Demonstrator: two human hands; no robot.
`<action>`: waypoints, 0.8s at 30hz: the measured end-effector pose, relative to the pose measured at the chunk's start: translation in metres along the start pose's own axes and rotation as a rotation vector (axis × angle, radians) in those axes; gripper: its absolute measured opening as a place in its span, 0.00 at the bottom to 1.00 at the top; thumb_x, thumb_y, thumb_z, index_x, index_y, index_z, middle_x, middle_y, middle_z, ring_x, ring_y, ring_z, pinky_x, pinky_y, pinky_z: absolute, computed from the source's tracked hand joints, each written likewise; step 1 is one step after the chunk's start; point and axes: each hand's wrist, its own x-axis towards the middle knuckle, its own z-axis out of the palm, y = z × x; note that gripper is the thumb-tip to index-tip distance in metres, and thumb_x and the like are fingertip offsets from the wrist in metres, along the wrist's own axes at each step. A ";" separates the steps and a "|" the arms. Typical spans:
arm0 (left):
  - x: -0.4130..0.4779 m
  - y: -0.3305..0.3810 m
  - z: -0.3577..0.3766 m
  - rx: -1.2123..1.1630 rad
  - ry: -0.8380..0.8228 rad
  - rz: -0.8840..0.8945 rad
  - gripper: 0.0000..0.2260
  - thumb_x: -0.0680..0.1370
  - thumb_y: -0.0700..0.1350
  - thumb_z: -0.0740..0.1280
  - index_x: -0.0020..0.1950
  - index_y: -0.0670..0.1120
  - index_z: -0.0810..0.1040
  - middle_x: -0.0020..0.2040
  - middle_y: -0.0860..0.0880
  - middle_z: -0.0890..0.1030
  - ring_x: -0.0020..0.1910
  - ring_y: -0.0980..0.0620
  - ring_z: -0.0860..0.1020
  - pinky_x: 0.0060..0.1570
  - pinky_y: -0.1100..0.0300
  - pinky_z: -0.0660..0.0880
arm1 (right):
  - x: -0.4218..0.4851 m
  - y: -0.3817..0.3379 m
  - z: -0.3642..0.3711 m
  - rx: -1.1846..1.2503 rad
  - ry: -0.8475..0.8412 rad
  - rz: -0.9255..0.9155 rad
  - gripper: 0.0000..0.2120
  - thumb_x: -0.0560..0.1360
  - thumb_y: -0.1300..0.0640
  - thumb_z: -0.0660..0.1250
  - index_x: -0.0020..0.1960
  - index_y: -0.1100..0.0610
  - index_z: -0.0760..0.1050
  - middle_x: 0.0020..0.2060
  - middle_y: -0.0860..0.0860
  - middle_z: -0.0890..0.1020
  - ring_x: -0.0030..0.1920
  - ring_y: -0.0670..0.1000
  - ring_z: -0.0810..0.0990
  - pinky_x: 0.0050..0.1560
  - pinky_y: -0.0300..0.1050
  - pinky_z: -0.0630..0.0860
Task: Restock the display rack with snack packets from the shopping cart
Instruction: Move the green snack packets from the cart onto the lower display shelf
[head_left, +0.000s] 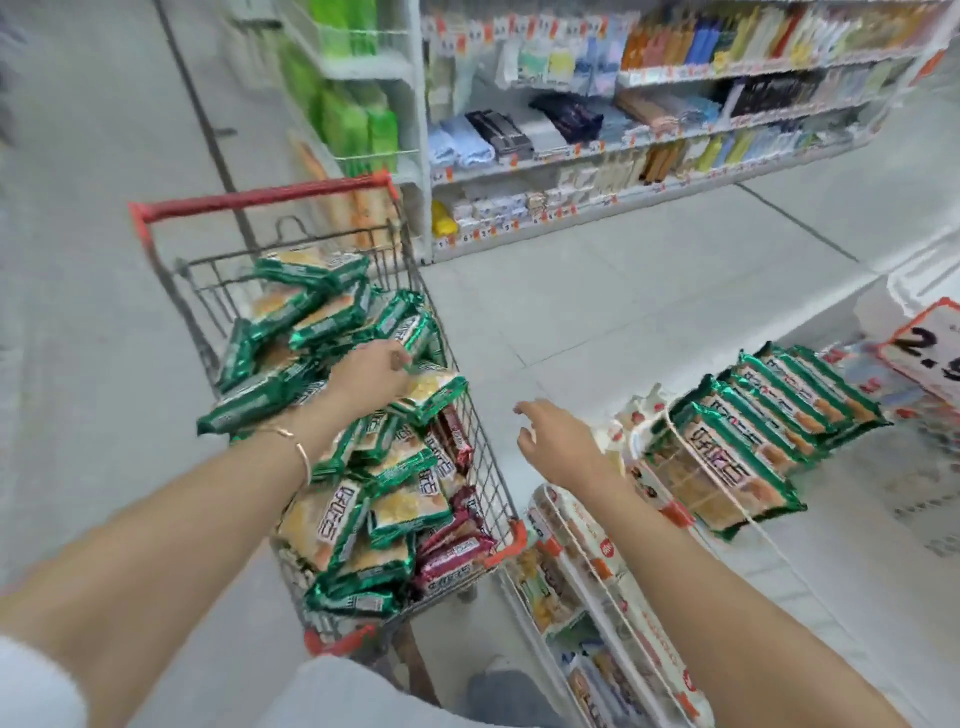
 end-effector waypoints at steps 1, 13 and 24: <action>-0.009 -0.013 -0.007 -0.022 0.036 -0.059 0.12 0.77 0.43 0.64 0.60 0.49 0.80 0.57 0.49 0.81 0.54 0.47 0.79 0.55 0.49 0.79 | 0.012 -0.012 0.006 -0.013 -0.052 -0.043 0.20 0.80 0.57 0.59 0.71 0.56 0.71 0.65 0.53 0.76 0.56 0.57 0.79 0.53 0.49 0.76; -0.167 -0.133 -0.017 -0.327 0.453 -0.678 0.06 0.77 0.40 0.68 0.51 0.46 0.82 0.48 0.48 0.81 0.49 0.49 0.78 0.52 0.59 0.72 | 0.062 -0.140 0.071 0.560 -0.306 0.131 0.12 0.79 0.52 0.67 0.48 0.62 0.78 0.40 0.52 0.79 0.37 0.49 0.74 0.46 0.43 0.74; -0.207 -0.182 -0.031 -0.551 0.435 -0.847 0.07 0.78 0.36 0.65 0.53 0.42 0.80 0.47 0.43 0.81 0.41 0.48 0.80 0.37 0.61 0.72 | 0.096 -0.190 0.122 0.693 -0.451 0.411 0.14 0.76 0.52 0.71 0.43 0.62 0.72 0.35 0.54 0.76 0.31 0.51 0.71 0.35 0.44 0.67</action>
